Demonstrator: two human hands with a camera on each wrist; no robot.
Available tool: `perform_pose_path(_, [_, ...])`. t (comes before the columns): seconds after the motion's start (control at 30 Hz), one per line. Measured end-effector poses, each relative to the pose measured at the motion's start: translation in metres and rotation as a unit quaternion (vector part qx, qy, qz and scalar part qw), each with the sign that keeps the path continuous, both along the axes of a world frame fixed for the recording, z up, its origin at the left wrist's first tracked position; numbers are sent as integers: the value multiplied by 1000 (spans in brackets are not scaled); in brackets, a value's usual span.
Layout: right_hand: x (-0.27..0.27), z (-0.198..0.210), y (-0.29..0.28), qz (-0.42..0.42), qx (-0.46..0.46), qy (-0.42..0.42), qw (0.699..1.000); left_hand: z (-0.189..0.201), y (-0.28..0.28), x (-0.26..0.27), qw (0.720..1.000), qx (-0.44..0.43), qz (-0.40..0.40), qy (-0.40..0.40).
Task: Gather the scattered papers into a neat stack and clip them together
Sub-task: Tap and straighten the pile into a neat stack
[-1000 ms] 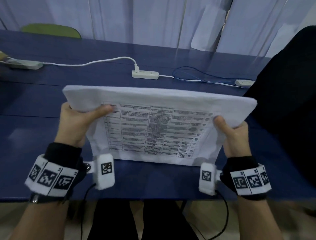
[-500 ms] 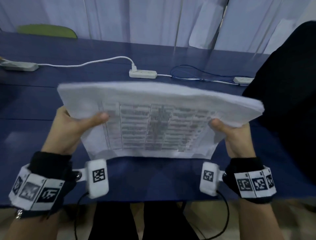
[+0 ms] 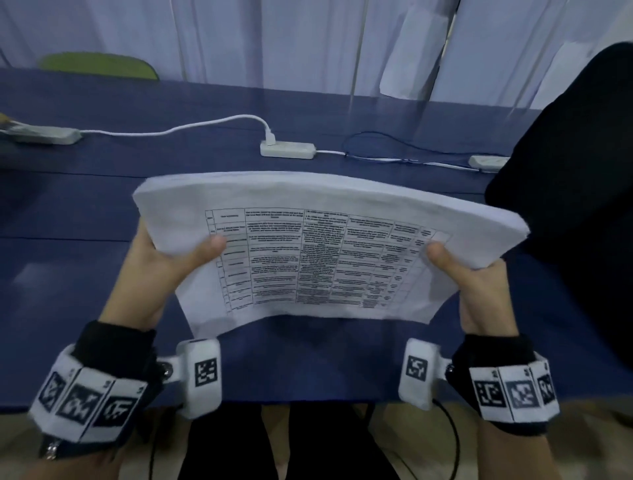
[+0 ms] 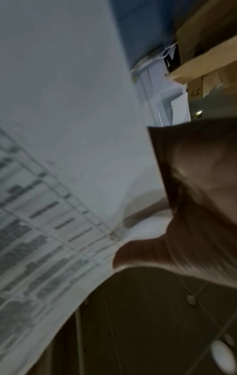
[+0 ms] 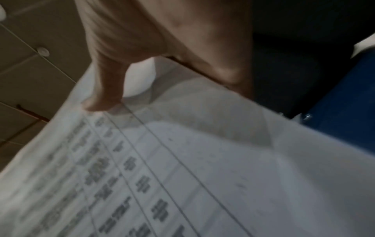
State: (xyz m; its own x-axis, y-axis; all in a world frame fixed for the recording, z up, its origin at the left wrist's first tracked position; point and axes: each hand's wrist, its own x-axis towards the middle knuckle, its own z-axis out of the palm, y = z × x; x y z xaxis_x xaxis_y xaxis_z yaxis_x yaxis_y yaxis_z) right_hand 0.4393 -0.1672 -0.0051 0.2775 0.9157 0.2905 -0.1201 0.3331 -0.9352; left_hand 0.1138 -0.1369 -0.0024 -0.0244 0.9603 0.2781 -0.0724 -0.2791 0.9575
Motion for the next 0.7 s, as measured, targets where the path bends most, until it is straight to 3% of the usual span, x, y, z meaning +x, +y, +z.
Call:
perform_pose_path(0.1, [-5,-3,1,-17,-3,20,1000,-5,-5,11,1000,-8,2,-14])
perform_pose_path(0.27, [-4,0,3,-18,11,57,998,-6,-1,16,991,-11,107,-80])
perform_pose_path(0.5, [-22,-3,3,-65,26,85,994,-52,-9,10,972,-48,228,28])
perform_pose_path(0.6, [-26,-3,5,-105,28,108,988,-55,-13,7,974,-98,201,36])
perform_pose_path(0.7, [-24,-4,5,-133,24,137,981,-47,-12,8,975,-74,203,50])
